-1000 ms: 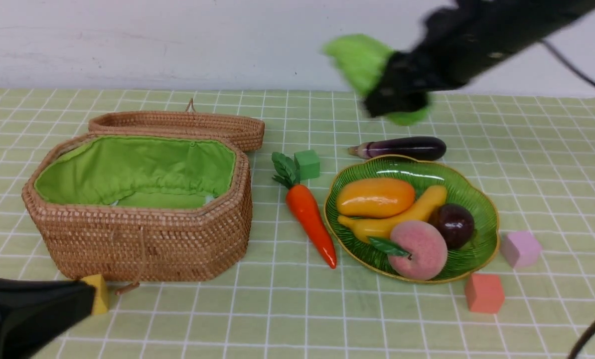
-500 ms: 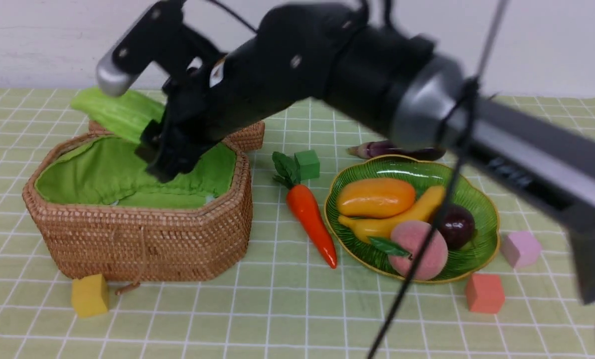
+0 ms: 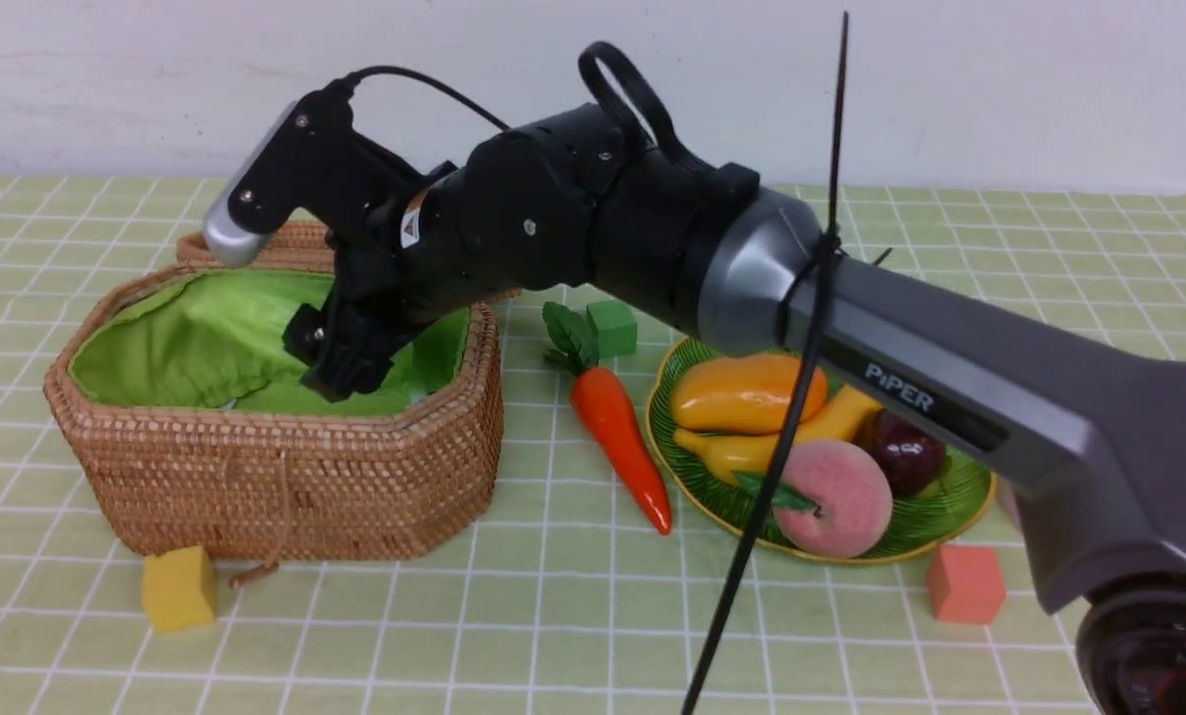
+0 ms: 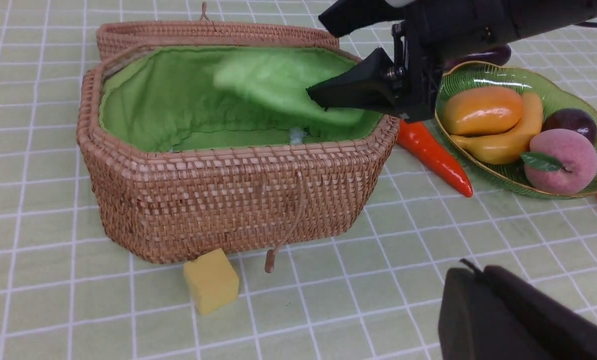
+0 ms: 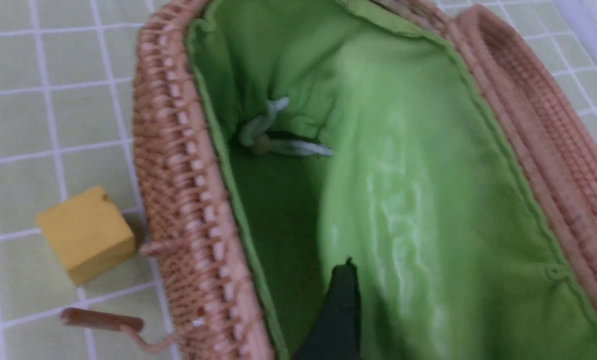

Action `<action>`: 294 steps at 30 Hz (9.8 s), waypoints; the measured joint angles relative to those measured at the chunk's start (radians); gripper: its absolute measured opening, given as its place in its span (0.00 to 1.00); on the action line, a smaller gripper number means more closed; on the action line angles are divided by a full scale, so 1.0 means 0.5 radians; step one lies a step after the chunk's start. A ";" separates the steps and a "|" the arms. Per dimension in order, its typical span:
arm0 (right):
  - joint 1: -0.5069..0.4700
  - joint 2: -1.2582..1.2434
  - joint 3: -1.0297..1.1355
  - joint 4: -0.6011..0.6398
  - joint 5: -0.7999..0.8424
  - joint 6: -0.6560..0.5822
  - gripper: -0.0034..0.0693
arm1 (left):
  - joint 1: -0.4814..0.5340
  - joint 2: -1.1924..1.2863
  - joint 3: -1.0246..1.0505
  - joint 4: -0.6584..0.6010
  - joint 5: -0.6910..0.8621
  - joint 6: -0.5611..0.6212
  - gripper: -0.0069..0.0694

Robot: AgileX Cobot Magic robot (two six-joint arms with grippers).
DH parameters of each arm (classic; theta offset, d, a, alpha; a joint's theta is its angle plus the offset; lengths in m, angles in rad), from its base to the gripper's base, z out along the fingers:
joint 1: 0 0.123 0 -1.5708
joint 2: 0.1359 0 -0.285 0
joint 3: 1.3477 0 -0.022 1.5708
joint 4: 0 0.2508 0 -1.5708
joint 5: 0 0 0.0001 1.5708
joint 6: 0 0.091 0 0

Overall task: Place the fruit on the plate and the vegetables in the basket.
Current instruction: Take a chayote with your right arm and place it on the basket on the left, then grab an eggplant with your right arm and place it in the basket on the left, then use the right arm to grab a carrot and put it into the left basket

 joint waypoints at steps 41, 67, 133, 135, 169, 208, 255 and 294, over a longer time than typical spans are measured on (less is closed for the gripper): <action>-1.330 0.068 -0.009 -0.161 0.604 -0.006 0.79 | 0.000 0.375 0.000 -0.320 -1.037 0.323 0.10; -1.343 0.289 -0.342 -0.105 0.408 1.589 0.85 | 0.000 0.375 0.000 -0.320 -0.892 0.323 0.10; -1.546 0.623 -0.346 0.580 0.324 -1.694 0.80 | 0.000 0.375 0.000 -0.321 -0.752 0.323 0.12; -1.560 0.632 -0.347 0.611 0.322 -1.694 0.80 | 0.000 0.375 0.000 -0.321 -0.752 0.323 0.12; -1.562 0.673 -0.348 0.772 0.330 -1.898 0.60 | 0.000 0.375 0.000 -0.318 -0.752 0.323 0.10; -1.556 0.080 -0.348 0.487 1.239 -0.816 0.60 | 0.000 0.375 0.000 -0.224 -0.736 0.325 0.10; -0.065 0.143 -0.357 0.187 0.446 -0.020 0.60 | 0.000 -0.164 -0.002 0.500 0.248 -0.240 0.10; -0.154 -0.493 0.244 -0.432 1.291 1.489 0.09 | 0.000 -0.164 -0.002 -0.164 -0.069 0.321 0.11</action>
